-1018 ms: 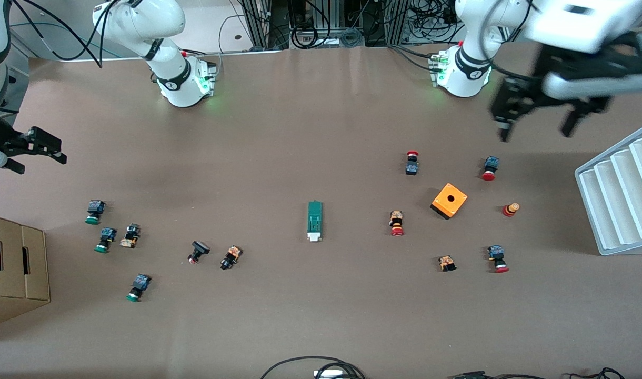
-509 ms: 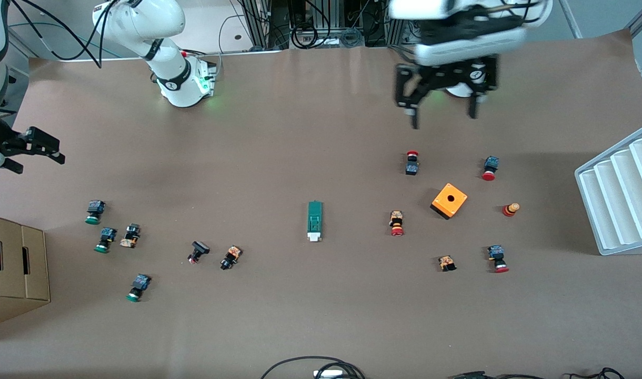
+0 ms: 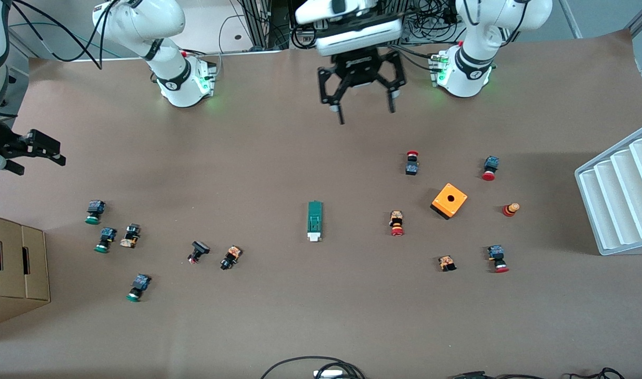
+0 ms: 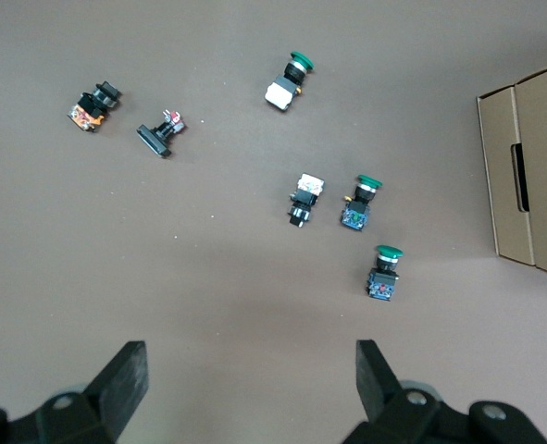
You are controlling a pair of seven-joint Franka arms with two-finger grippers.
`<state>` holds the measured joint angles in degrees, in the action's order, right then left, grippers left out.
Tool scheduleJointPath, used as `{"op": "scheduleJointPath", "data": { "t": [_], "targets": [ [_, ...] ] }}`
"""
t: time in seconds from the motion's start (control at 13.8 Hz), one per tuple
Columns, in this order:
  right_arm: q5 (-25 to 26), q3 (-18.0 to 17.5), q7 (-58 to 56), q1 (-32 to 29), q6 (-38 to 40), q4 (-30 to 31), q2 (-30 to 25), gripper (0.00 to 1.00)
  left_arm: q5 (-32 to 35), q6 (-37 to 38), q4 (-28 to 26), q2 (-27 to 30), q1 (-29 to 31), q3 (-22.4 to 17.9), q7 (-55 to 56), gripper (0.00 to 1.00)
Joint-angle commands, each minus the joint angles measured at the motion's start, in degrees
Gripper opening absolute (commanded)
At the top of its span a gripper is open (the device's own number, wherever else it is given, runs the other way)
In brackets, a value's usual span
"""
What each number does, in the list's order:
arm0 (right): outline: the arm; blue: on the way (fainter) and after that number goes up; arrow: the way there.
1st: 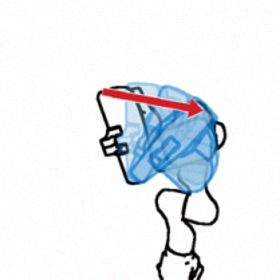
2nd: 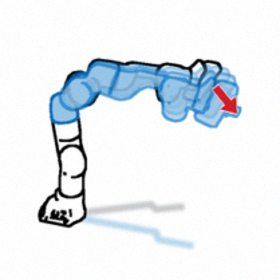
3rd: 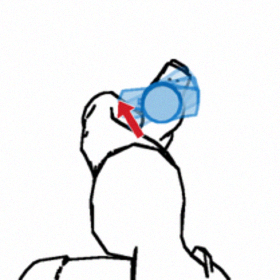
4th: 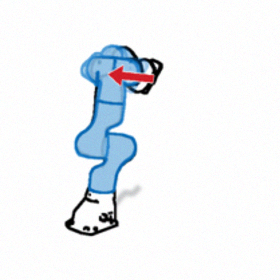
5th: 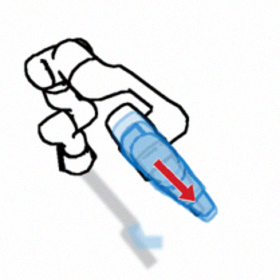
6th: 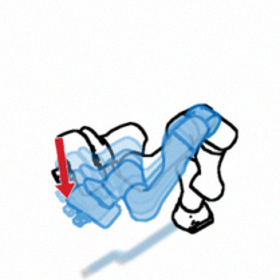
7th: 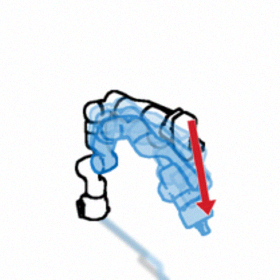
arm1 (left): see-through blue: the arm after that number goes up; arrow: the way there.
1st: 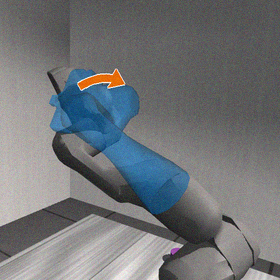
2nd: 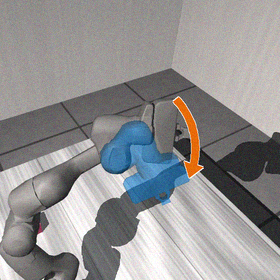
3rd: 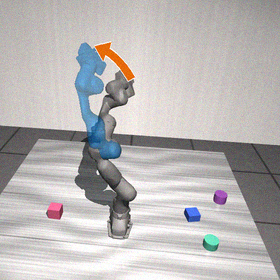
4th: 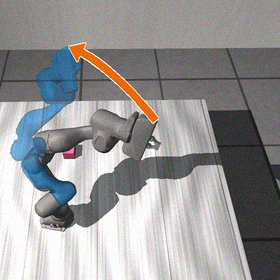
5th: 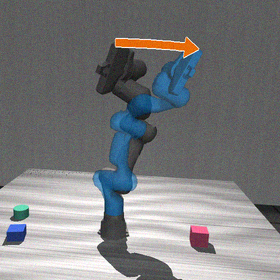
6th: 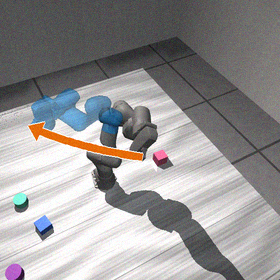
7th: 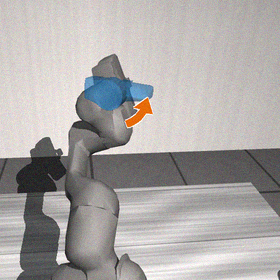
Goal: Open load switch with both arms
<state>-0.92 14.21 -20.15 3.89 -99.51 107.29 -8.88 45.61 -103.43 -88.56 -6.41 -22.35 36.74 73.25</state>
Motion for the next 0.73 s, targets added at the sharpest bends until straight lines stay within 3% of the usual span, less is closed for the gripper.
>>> {"op": "scheduleJointPath", "data": {
  "t": [0.0,0.29,0.65],
  "targets": [
    [0.7,0.0,-0.5,0.2,-0.5,-0.9,0.6,1.00,4.6,-4.0,-4.9,0.3,0.2,2.0,7.2,1.00],
    [0.7,-0.1,-0.4,0.5,-0.5,-0.9,0.7,1.00,11.2,-4.3,-9.8,-0.9,-2.7,4.0,17.8,1.00],
    [0.6,-0.1,-0.3,0.2,-0.5,-0.9,0.5,1.00,21.6,-4.3,-13.1,-7.1,-6.2,5.4,34.0,1.00]
  ]
}}
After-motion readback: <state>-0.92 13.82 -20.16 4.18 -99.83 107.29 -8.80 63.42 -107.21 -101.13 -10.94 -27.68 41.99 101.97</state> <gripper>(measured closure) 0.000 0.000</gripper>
